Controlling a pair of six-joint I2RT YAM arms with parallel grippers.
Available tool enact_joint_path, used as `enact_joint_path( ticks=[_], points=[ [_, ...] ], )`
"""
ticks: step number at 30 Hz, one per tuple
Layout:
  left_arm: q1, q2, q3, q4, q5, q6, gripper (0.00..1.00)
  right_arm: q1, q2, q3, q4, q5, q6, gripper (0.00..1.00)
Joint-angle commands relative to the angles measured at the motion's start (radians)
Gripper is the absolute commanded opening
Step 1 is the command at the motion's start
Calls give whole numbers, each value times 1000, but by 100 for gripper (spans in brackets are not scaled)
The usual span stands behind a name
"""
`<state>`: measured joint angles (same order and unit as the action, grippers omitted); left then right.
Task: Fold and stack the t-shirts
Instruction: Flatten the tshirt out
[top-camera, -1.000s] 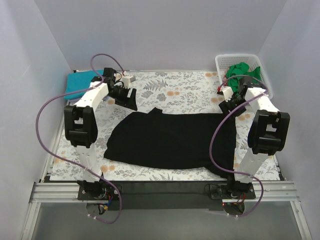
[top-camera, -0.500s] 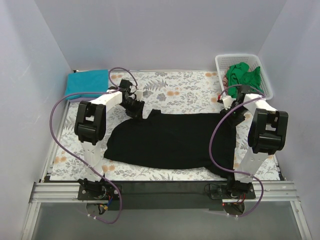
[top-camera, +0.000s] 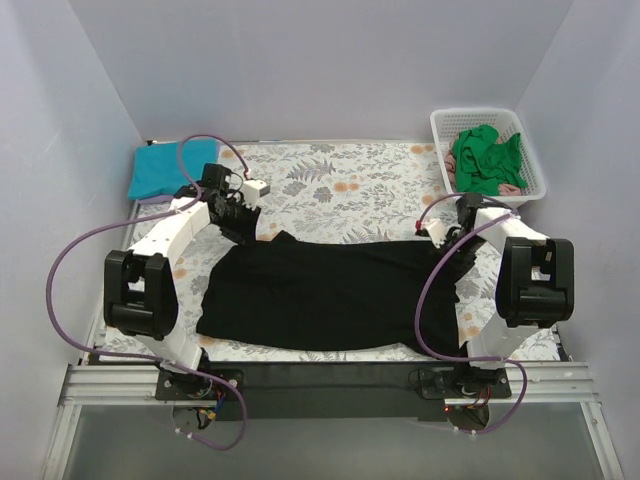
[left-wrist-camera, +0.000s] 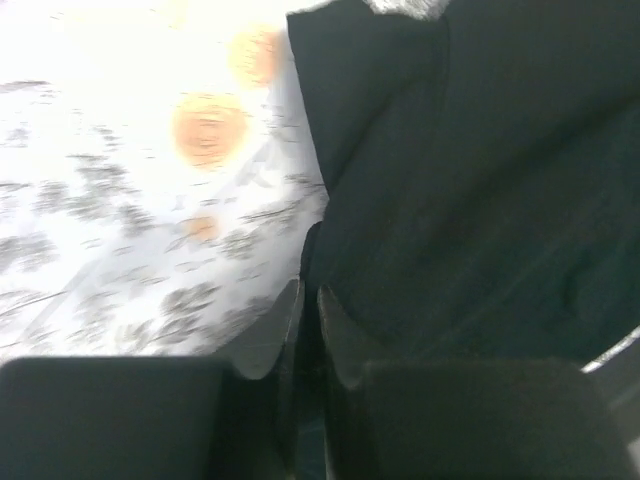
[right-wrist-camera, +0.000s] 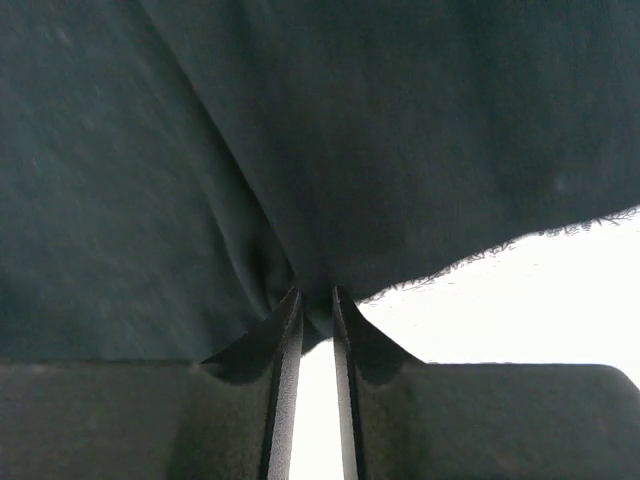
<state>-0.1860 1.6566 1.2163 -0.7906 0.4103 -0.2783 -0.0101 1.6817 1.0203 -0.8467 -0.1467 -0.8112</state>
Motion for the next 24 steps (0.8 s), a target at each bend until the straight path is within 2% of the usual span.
enact_joint_path(
  ticks=[1,2,4,5,7,12,17,22,24],
  points=[
    [37,-43,41,2,-36,48,17,-42,-60,78,-69,-114,-39,28],
    [42,-29,64,4,-4,28,39,-57,-60,163,-72,-134,-26,34],
    [39,3,147,-1,36,4,50,-86,-36,246,-69,-165,26,48],
    [33,47,179,-2,57,-11,52,-93,-24,312,-65,-169,41,50],
    [-1,92,244,-4,68,-54,52,-106,22,368,-34,-175,99,53],
    [-33,196,284,68,81,-130,54,-108,122,458,9,-160,165,54],
    [-40,252,316,83,78,-170,54,-106,187,460,81,-143,219,61],
    [-46,270,315,91,68,-171,57,-93,217,420,158,-117,241,63],
    [-47,276,313,91,68,-171,62,-82,230,406,181,-108,248,63]
  ],
)
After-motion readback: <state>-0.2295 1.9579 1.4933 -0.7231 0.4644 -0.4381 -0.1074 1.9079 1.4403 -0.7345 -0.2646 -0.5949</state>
